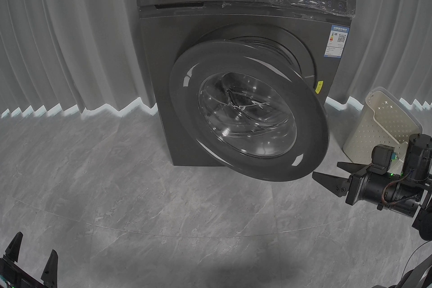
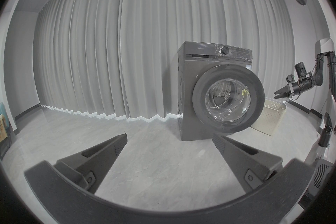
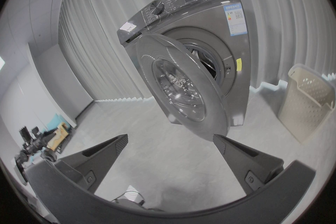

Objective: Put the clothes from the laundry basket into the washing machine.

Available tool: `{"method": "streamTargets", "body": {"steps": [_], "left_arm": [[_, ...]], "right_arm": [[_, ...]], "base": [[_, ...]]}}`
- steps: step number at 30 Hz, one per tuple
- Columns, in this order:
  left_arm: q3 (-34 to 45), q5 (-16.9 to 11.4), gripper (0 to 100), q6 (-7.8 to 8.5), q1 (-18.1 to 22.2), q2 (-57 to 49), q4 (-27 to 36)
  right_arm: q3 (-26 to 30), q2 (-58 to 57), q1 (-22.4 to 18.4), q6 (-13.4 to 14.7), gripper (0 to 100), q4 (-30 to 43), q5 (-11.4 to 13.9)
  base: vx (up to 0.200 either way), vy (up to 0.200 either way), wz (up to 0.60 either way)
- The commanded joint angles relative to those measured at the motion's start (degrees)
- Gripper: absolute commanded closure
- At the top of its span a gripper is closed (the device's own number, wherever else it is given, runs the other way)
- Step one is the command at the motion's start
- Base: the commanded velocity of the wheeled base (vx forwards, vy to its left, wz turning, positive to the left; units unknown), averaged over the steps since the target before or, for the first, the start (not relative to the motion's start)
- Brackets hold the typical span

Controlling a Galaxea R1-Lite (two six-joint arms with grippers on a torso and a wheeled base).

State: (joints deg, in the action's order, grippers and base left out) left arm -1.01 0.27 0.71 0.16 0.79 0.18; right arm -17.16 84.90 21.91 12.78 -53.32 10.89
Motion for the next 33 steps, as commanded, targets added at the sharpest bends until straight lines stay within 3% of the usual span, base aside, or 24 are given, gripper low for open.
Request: {"method": "streamTargets", "body": {"steps": [1,7,13,24,29,33], "left_arm": [[0.9,-0.1,0,0.08,0.0,-0.8,0.0],[0.9,-0.1,0,-0.36,-0.1,-0.8,0.0],[1.0,0.0,0,-0.53,0.0,-0.8,0.0],[1.0,0.2,0,-0.44,0.0,-0.8,0.0],[1.0,0.3,0,-0.53,0.0,-0.8,0.0],[1.0,0.5,0,-0.53,0.0,-0.8,0.0]], "right_arm": [[-1.1,1.9,2.7,2.5,0,-0.6,0.5],[-1.5,4.1,3.9,3.6,0,-0.7,0.9],[-2.5,6.6,5.5,6.2,0,-0.7,1.0],[-7.7,14.0,4.0,5.8,0,-4.6,0.2],[-9.6,17.1,1.6,4.8,0,-10.9,-4.4],[-7.5,17.6,0.5,2.3,0,-14.0,-4.8]], "base": [[0.000,0.000,0.00],[0.000,0.000,0.00],[0.200,-0.100,0.00],[0.000,0.000,0.00],[0.000,-0.040,0.00],[0.000,-0.200,0.00]]}}
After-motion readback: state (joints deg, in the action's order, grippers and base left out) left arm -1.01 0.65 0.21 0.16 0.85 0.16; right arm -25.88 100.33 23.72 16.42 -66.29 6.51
